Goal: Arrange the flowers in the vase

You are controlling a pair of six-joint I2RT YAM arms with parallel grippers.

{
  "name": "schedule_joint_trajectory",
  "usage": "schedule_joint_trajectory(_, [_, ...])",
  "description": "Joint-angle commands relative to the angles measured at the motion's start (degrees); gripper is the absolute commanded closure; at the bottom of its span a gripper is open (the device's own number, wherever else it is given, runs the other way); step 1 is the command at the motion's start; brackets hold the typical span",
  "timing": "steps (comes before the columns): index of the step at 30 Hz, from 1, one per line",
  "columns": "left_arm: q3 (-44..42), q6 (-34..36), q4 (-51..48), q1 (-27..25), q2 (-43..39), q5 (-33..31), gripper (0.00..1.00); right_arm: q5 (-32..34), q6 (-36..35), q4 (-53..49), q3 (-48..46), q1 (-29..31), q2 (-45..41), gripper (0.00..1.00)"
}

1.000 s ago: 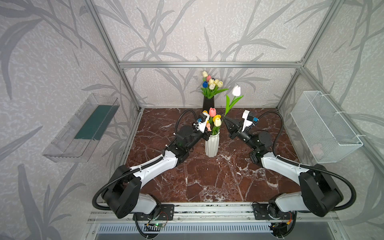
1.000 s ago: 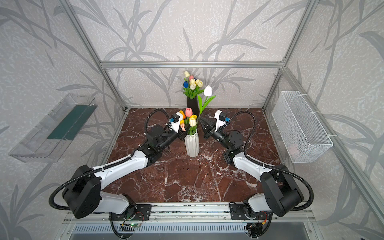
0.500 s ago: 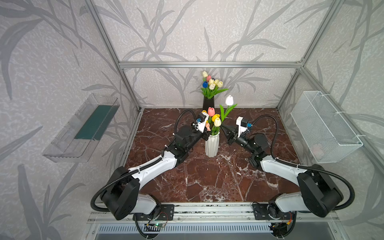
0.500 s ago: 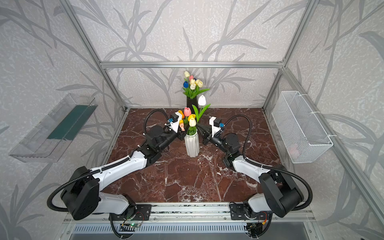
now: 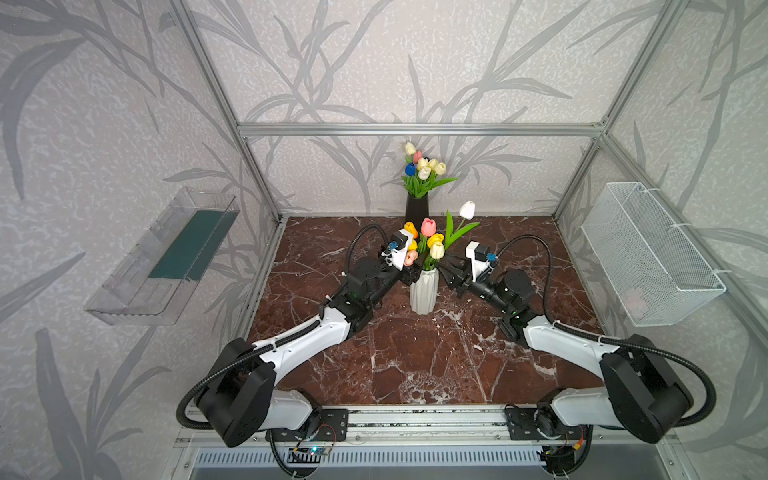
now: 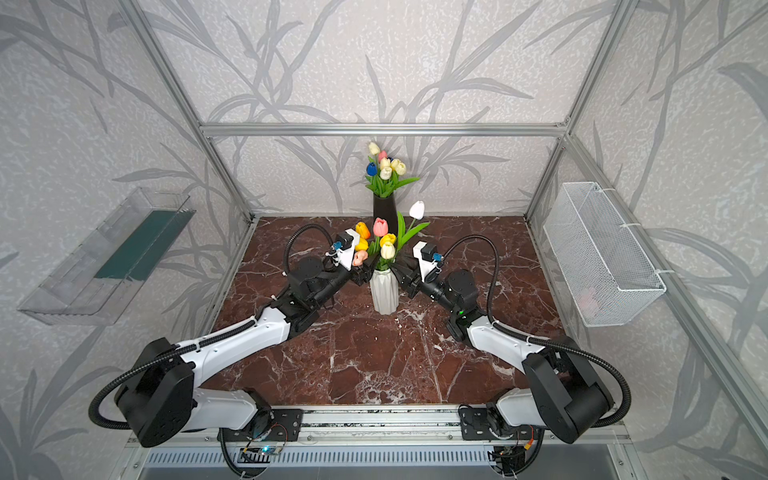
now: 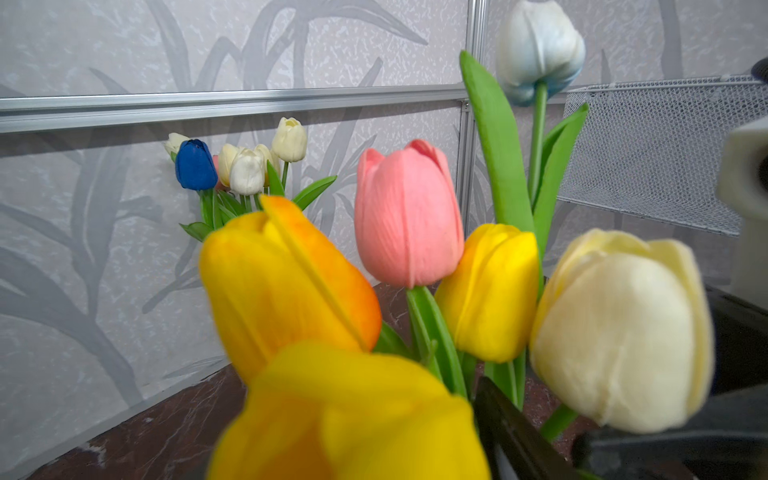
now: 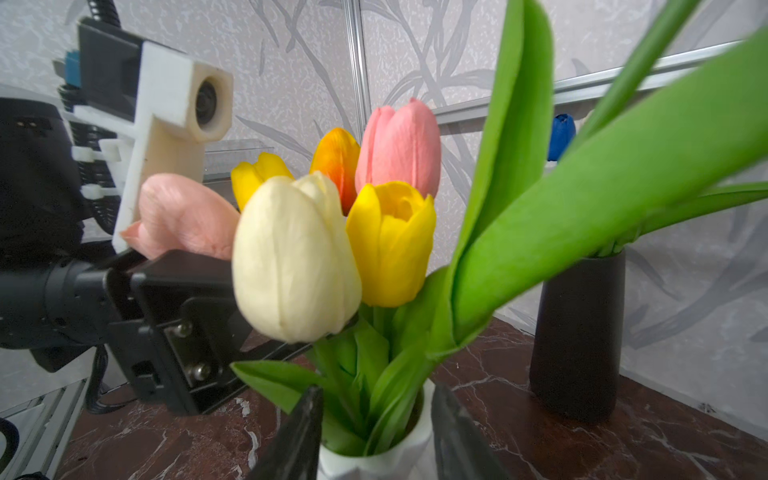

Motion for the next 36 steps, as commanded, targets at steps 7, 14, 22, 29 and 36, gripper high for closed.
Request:
schedule_joint_trajectory(7, [-3.88, -1.02, -2.27, 0.12, -6.58, -1.29, 0.07, 3.95, -4.15, -9.31, 1.93, 0.17, -7.10, 0.53])
schedule_joint_trajectory(14, [-7.51, -1.88, -4.35, 0.12, -12.03, -1.24, 0.07, 1.56, -5.06, -16.21, 7.15, 0.21, -6.96, 0.63])
schedule_joint_trajectory(22, [-13.46, -2.52, -4.02, 0.02, -16.04, -2.12, 0.07, 2.15, -5.10, -17.04, 9.66, 0.22, -5.35, 0.85])
schedule_joint_trajectory(29, [-16.33, -3.37, -1.88, 0.01, -15.05, -3.45, 0.08, 1.84, -5.89, -17.30, 9.48, 0.17, -4.91, 0.94])
schedule_joint_trajectory(36, [-16.24, -3.20, 0.66, 0.01, -12.09, -3.34, 0.08, 0.15, -5.27, -15.42, 6.96, 0.22, -4.16, 1.00])
